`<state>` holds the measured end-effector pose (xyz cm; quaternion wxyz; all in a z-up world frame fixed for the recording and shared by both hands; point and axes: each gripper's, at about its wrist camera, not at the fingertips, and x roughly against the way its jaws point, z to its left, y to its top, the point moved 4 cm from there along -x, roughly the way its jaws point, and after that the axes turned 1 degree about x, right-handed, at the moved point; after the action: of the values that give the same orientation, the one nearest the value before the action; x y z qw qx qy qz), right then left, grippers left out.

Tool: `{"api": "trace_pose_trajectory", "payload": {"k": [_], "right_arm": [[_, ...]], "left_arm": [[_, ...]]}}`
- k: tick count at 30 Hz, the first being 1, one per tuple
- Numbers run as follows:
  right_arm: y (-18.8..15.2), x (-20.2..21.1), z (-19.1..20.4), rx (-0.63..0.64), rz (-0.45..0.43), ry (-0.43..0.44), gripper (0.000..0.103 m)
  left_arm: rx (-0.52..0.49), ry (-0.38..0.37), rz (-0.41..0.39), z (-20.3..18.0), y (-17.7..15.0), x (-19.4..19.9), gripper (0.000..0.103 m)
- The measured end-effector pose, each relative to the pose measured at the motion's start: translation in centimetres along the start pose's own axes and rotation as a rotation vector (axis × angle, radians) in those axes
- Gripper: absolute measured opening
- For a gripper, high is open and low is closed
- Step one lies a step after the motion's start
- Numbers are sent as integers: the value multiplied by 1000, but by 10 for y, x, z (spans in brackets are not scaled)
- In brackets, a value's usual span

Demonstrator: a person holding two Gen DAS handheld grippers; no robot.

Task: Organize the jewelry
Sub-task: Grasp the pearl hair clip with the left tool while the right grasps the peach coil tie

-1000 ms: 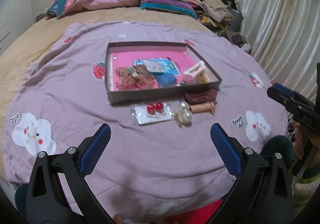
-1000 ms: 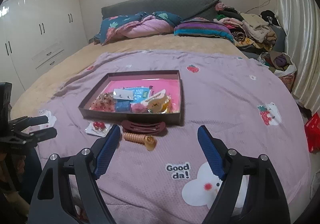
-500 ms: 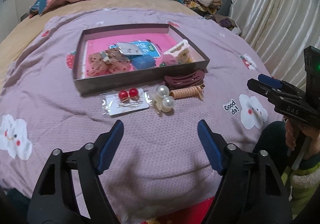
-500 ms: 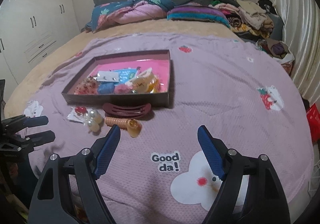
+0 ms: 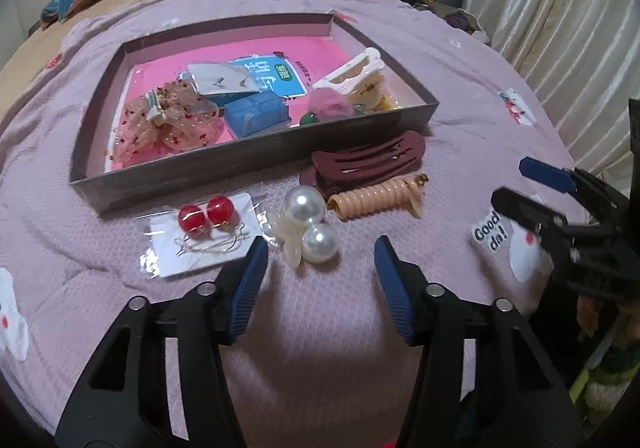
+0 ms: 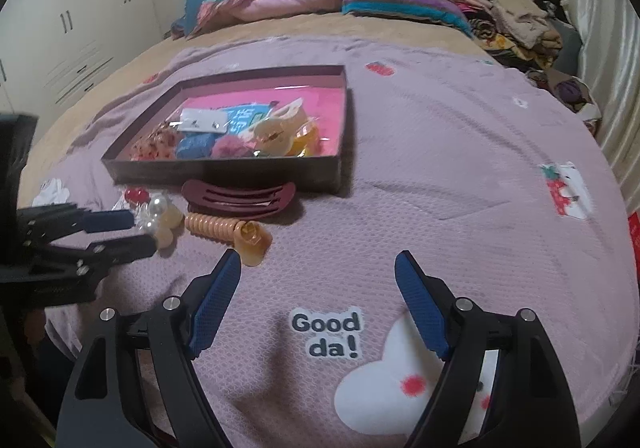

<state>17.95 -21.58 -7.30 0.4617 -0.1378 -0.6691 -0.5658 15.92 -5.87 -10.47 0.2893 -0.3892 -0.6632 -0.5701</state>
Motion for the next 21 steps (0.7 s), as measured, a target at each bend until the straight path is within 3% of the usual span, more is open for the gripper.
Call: {"api": "trace_pose_trajectory", "payload": {"k": [5, 9, 14, 19, 21], "right_arm": [[-4, -22, 8, 55, 56, 0, 78], [-5, -42, 17, 90, 95, 10, 78], [2, -59, 30, 130, 107, 34, 69], [7, -74, 41, 173, 114, 50, 41], [10, -75, 42, 168, 103, 72, 18]], "left_arm": [[27, 3, 22, 5, 3, -15, 44], [33, 12, 26, 8, 4, -21, 26], [52, -15, 24, 13, 7, -19, 26], [62, -38, 11, 15, 6, -8, 25], [65, -47, 2, 17, 7, -2, 25]]}}
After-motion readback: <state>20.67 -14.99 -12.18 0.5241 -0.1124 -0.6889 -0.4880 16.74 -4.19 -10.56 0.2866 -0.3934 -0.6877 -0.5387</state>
